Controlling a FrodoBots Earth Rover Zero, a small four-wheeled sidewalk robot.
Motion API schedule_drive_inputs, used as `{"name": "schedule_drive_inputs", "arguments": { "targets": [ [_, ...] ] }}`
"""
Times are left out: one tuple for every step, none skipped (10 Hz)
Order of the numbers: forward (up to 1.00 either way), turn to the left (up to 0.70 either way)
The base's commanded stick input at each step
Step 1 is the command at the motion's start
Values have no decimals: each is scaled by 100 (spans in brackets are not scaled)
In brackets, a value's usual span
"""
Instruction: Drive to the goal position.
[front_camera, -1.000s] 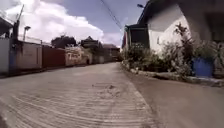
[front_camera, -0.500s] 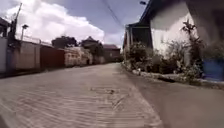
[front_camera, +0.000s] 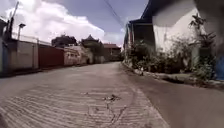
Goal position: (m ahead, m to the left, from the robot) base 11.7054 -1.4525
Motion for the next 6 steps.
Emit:
{"name": "schedule_drive_inputs", "arguments": {
  "targets": [
    [70,0],
    [70,0],
    [70,0],
    [70,0],
    [70,0],
    [70,0]
  ]
}}
